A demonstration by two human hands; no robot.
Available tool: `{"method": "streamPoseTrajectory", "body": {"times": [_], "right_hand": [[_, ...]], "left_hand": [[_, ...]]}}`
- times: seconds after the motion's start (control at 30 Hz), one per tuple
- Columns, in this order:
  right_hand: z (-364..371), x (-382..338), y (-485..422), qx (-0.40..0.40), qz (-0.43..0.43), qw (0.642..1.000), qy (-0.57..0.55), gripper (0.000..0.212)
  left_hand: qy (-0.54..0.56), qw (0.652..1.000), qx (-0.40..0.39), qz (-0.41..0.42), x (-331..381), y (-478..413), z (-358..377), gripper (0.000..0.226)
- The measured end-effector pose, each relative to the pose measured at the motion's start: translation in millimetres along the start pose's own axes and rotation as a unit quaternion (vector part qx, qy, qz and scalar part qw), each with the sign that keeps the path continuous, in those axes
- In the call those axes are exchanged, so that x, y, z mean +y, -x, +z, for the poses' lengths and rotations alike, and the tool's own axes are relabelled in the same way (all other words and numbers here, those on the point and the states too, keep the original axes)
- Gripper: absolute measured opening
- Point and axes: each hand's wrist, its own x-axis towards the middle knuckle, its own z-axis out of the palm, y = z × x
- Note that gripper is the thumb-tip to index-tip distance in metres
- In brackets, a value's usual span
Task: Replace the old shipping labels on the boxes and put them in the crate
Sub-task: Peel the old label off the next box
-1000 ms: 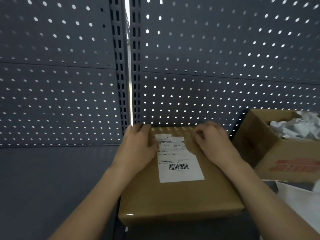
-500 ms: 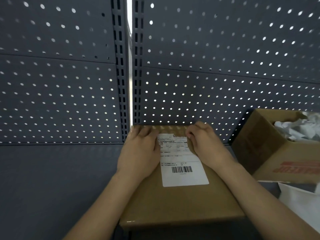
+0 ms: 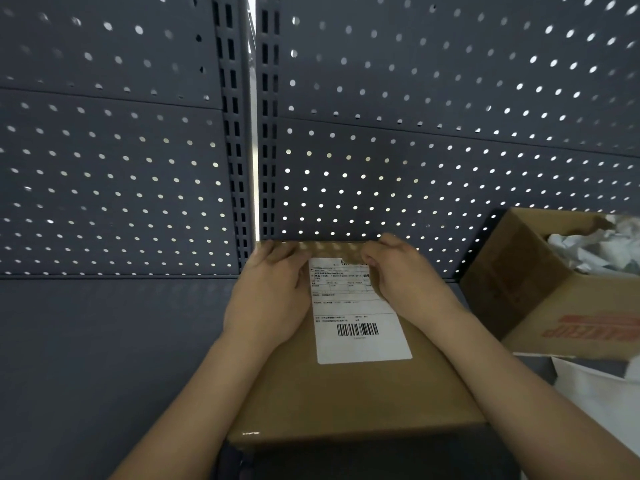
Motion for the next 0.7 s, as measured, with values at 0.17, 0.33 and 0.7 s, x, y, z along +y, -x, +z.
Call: {"method": "streamPoseTrajectory", "body": {"times": [0.17, 0.33, 0.7], "right_hand": [[2.9, 3.0, 1.8, 0.021, 0.014, 0.998, -0.054, 0.032], [3.3, 5.8, 3.3, 0.050, 0.057, 0.994, -0.084, 0.030], [6.8, -2.2, 0.2, 0.001, -0.004, 0.998, 0.061, 0.029]], "left_hand": [[-0.005, 1.000, -0.001, 0.001, 1.6, -0.2, -1.0, 0.059], [-0.021, 1.000, -0.005, -0.001, 1.5, 0.3, -0.3, 0.055], [-0.070, 0.996, -0.045, 0.003, -4.2, -0.7, 5.1, 0.050]]}}
